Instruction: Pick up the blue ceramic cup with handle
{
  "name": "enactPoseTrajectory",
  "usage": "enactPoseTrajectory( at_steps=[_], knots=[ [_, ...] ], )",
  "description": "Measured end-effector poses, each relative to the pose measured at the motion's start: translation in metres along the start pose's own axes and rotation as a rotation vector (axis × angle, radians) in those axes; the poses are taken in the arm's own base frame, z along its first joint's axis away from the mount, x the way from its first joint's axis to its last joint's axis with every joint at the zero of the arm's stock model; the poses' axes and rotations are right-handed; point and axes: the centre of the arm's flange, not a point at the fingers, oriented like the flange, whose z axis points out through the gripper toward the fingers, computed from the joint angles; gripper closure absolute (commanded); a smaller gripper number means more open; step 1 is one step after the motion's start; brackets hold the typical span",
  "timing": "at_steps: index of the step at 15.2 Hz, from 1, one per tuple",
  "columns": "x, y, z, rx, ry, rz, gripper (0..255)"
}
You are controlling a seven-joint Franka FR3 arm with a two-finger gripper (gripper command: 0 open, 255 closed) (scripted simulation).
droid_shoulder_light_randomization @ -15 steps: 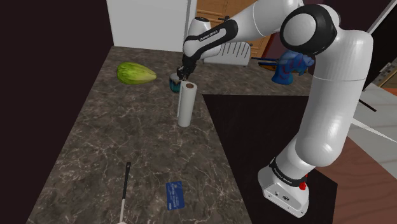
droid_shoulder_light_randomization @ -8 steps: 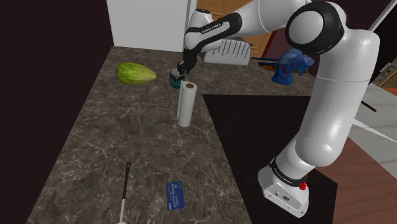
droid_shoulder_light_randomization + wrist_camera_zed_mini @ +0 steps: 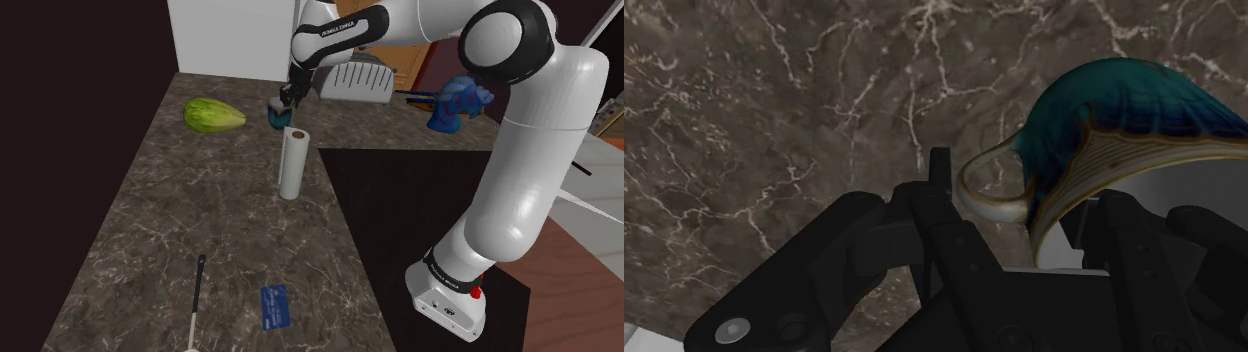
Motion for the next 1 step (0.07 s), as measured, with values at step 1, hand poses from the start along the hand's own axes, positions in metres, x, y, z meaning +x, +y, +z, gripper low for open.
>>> enactPoseTrajectory(
  at_steps=[1],
  knots=[
    [0.0015,-0.0005,-0.0029,0.0,0.0,0.0,255]
  ],
)
